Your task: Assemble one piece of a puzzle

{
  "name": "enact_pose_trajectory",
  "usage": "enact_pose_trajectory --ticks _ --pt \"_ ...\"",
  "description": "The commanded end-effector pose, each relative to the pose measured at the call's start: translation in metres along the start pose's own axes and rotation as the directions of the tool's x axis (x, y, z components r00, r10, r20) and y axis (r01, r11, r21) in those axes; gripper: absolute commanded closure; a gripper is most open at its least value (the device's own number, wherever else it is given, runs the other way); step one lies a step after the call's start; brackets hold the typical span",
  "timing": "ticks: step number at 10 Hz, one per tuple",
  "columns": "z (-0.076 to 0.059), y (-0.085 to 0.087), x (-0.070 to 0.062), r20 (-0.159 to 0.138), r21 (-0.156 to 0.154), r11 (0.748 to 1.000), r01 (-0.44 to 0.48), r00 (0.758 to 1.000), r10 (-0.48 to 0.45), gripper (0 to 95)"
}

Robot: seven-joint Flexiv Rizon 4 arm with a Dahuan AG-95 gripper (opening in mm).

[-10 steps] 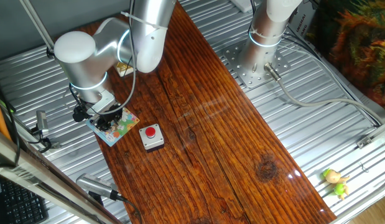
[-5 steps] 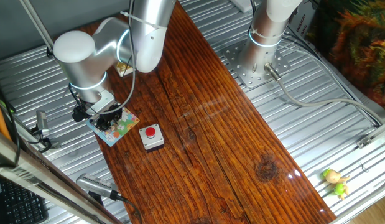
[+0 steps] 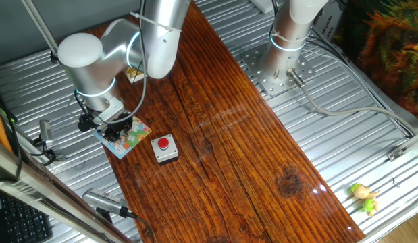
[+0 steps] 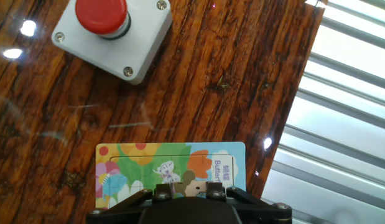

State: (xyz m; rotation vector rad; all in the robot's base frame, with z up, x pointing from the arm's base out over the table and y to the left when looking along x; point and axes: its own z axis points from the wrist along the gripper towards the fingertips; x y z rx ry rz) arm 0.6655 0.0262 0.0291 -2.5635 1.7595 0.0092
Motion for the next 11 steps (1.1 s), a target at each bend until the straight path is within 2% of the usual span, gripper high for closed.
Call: enact_pose_trajectory --ticks 1,5,7,8,10,11 --pt "0.000 0.000 0.000 0.004 0.000 1.000 -0.002 1.000 0.002 95.0" --pt "-0.002 -0.005 0.005 0.002 0.010 0.996 -0.093 0.996 0.093 95.0" --pt "-0.004 -0.012 0.011 0.006 0.021 0.980 -0.197 0.980 0.197 95.0" --pt "-0.005 -0.014 0.012 0.007 0.039 0.949 -0.314 0.950 0.314 95.0" --pt "-0.005 -0.015 0.013 0.018 0.052 0.853 -0.518 0.855 0.518 95.0" --pt "-0.005 -0.014 0.013 0.017 0.054 0.782 -0.621 0.784 0.621 95.0"
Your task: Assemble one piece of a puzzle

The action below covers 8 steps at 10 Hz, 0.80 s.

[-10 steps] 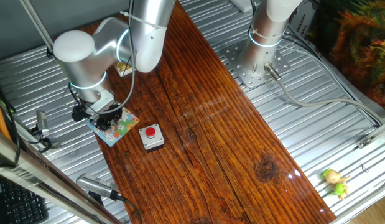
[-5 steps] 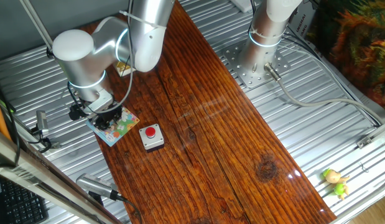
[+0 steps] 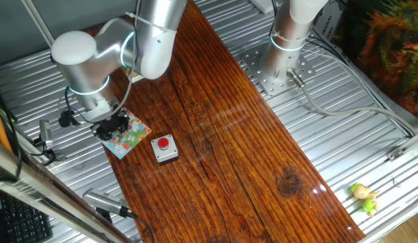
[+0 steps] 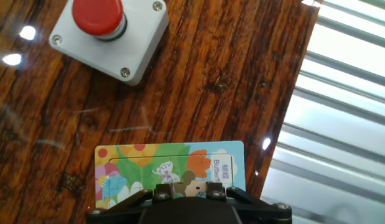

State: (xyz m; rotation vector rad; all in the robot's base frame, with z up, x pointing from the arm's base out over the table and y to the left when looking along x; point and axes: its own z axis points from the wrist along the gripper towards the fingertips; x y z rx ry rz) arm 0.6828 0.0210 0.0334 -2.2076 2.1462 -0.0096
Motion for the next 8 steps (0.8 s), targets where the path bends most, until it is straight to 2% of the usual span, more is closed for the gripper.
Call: enact_pose_trajectory --ticks 1,2,4,6,8 --pt "-0.0010 -0.0006 0.0015 -0.002 0.023 0.903 -0.430 0.903 0.430 95.0" --pt "-0.0010 -0.0006 0.0015 0.005 0.027 0.854 -0.519 0.854 0.519 95.0" --pt "-0.0011 -0.0003 0.0014 0.016 0.031 0.785 -0.619 0.785 0.619 95.0" --pt "-0.0011 0.0001 0.0013 0.032 0.034 0.686 -0.727 0.687 0.726 95.0" --pt "-0.0010 0.0003 0.0013 0.048 0.040 0.598 -0.800 0.600 0.799 95.0"
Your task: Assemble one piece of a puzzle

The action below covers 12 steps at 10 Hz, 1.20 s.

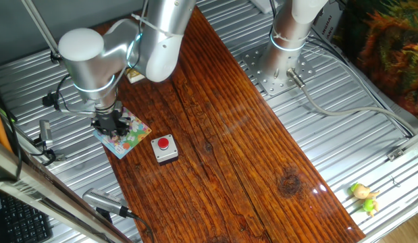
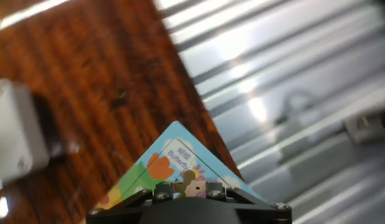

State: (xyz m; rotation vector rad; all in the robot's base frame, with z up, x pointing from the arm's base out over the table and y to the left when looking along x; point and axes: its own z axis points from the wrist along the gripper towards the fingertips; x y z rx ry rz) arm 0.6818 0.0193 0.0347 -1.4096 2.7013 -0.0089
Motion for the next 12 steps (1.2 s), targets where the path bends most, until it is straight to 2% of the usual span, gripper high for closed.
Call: enact_pose_trajectory --ticks 1,3,7,9,10,12 --pt "0.0004 -0.0002 -0.0006 0.024 0.017 0.945 -0.326 0.945 0.325 95.0" --pt "0.0006 0.0007 -0.0003 0.045 0.024 0.908 -0.419 0.908 0.418 95.0" --pt "0.0021 0.0028 0.0004 0.054 0.037 0.819 -0.573 0.819 0.571 95.0" --pt "0.0039 0.0045 0.0011 0.067 0.039 0.797 -0.603 0.797 0.600 95.0" --pt "0.0075 0.0056 0.0019 0.084 0.039 0.767 -0.641 0.767 0.637 95.0" --pt "0.0099 0.0055 0.0022 0.093 0.039 0.738 -0.673 0.738 0.668 95.0"
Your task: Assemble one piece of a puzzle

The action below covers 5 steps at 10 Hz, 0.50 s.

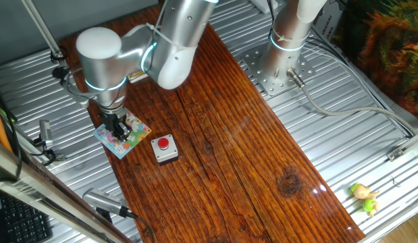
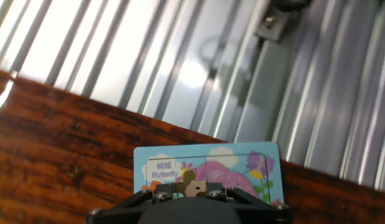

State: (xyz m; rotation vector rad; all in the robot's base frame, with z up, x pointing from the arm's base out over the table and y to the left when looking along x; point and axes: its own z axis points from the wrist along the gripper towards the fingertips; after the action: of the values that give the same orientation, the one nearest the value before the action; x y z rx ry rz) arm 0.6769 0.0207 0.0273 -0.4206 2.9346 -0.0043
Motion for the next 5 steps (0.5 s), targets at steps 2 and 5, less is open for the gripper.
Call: enact_pose_trajectory --ticks 2,5 --pt "0.0033 0.0003 0.0005 0.005 0.006 0.995 -0.095 0.995 0.095 95.0" --pt "0.0062 -0.0001 0.0006 -0.024 0.009 0.993 -0.114 0.993 0.114 95.0"
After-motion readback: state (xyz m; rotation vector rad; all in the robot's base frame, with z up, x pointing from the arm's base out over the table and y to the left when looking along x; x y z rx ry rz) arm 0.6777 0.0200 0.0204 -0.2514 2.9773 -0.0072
